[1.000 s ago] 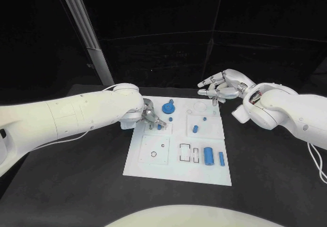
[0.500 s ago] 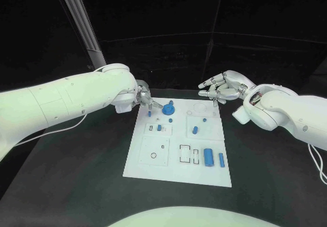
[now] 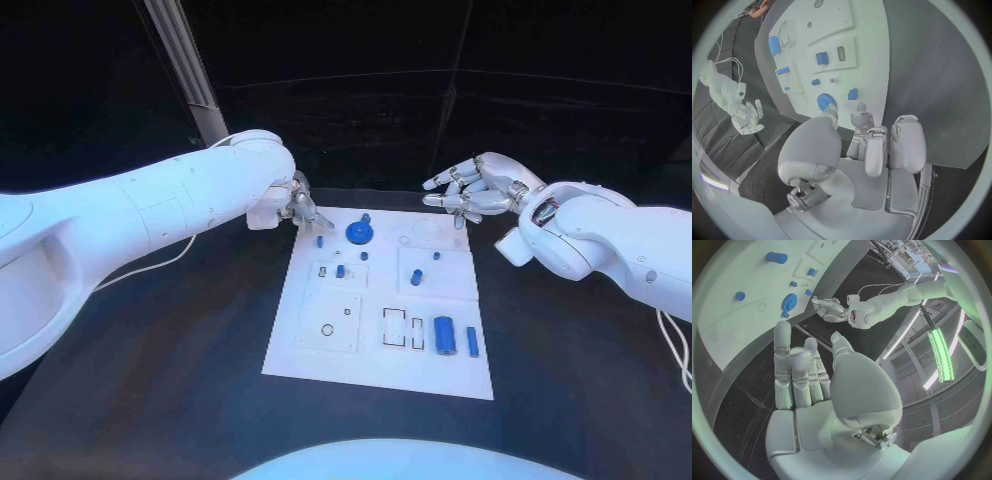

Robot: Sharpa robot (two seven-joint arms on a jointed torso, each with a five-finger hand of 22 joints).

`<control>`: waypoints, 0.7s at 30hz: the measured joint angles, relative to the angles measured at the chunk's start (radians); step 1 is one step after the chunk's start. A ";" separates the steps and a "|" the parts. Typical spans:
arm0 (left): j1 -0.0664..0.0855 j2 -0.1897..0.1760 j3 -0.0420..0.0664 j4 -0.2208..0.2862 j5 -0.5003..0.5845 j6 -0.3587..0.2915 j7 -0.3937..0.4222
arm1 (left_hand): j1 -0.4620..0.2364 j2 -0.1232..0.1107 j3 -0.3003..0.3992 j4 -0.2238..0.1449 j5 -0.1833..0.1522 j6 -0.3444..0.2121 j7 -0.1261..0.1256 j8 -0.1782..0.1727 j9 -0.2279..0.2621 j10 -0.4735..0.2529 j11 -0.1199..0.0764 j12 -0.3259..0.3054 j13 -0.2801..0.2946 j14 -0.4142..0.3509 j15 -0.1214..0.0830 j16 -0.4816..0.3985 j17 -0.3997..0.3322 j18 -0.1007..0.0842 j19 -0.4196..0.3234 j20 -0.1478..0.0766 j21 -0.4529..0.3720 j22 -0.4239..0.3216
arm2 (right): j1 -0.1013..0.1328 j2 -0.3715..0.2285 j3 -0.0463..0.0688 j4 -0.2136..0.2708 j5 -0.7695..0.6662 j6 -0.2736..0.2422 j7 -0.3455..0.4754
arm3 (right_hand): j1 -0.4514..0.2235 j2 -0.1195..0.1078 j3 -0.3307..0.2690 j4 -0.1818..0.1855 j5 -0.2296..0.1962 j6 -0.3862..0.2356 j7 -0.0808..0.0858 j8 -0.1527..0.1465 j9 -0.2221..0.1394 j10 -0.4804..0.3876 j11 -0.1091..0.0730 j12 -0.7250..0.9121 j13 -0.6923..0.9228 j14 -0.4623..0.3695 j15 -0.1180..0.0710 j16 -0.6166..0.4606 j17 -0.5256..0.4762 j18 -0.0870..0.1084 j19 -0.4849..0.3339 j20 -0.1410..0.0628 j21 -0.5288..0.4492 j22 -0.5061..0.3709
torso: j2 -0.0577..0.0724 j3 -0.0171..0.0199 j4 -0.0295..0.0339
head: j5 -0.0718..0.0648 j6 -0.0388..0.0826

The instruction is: Assemble the parts on the task board

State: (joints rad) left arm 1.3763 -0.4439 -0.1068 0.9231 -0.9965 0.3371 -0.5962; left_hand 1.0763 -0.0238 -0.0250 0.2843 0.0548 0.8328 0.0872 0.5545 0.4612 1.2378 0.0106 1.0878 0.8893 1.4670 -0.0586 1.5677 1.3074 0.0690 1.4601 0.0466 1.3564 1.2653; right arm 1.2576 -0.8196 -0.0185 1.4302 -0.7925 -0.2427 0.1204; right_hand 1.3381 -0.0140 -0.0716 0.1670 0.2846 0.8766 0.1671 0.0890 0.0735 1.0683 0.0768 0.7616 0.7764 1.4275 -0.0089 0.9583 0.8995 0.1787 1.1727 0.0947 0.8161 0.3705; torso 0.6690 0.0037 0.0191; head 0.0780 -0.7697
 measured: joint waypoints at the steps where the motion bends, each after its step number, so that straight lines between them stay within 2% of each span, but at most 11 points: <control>1: -0.002 0.004 0.000 -0.009 -0.003 0.005 0.001 | 0.000 0.000 0.000 0.000 0.000 0.007 0.000 0.000 -0.001 0.000 0.000 0.000 0.000 0.000 0.000 0.000 0.000 0.000 0.000 0.000 0.000 0.002 | 0.000 0.001 0.000 0.000 0.000 0.000 0.000 | 0.000 0.000 0.000 0.000 0.000 0.000 0.000 0.000 0.000 0.000 0.000 0.000 0.000 0.000 0.000 0.000 0.000 0.000 0.000 0.000 0.000 0.000 | 0.000 -0.0003 -0.0001 | 0.001 0.000; 9: -0.020 0.034 0.000 -0.062 -0.020 0.033 0.012 | 0.018 0.017 -0.008 -0.003 0.000 0.022 -0.007 0.008 -0.003 0.000 0.000 0.004 0.002 0.000 0.000 0.000 0.000 0.000 0.000 0.000 0.000 0.006 | 0.000 0.005 0.000 -0.002 -0.001 0.001 0.000 | 0.000 0.000 0.000 0.000 0.000 -0.004 0.004 0.000 0.000 0.000 0.000 0.000 0.000 0.000 0.000 0.000 0.002 0.000 0.000 0.000 -0.004 -0.002 | 0.000 -0.0005 -0.0006 | 0.003 -0.003; 14: -0.028 0.045 0.000 -0.072 -0.026 0.040 0.020 | 0.027 0.018 -0.011 -0.006 0.000 0.024 -0.009 0.012 -0.003 0.000 0.000 0.005 0.005 0.000 0.000 0.000 0.000 0.000 0.000 0.000 0.000 0.009 | 0.000 0.007 0.000 -0.003 -0.002 0.002 0.000 | 0.000 0.000 0.000 0.000 0.000 -0.004 0.004 0.000 0.000 0.000 0.000 0.000 0.000 0.000 0.000 0.000 0.002 0.000 0.000 0.000 -0.004 -0.002 | 0.000 -0.0001 -0.0006 | 0.002 -0.004; 21: -0.032 0.051 0.000 -0.073 -0.029 0.039 0.033 | 0.031 0.022 -0.011 -0.006 0.000 0.029 -0.007 0.016 -0.003 0.004 -0.004 0.009 0.008 0.000 0.000 0.000 0.000 0.000 0.000 0.000 0.000 0.010 | 0.000 0.009 0.000 -0.004 -0.003 0.003 0.000 | 0.000 0.000 0.000 0.000 0.000 -0.004 0.004 0.000 0.000 0.000 0.000 0.000 -0.001 0.000 0.000 0.000 0.002 0.000 0.000 0.000 -0.004 -0.001 | -0.001 0.0003 -0.0006 | 0.001 -0.005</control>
State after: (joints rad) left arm 1.3447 -0.3932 -0.1067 0.8504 -1.0260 0.3764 -0.5635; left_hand 1.1068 -0.0016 -0.0357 0.2786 0.0548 0.8615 0.0802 0.5701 0.4587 1.2417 0.0068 1.0964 0.8973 1.4669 -0.0587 1.5677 1.3074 0.0690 1.4601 0.0465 1.3564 1.2757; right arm 1.2575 -0.8106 -0.0185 1.4261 -0.7957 -0.2398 0.1208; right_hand 1.3381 -0.0140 -0.0715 0.1670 0.2847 0.8730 0.1707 0.0890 0.0735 1.0683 0.0769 0.7616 0.7756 1.4275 -0.0089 0.9583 0.9012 0.1787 1.1727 0.0947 0.8122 0.3690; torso 0.6680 0.0040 0.0185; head 0.0792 -0.7750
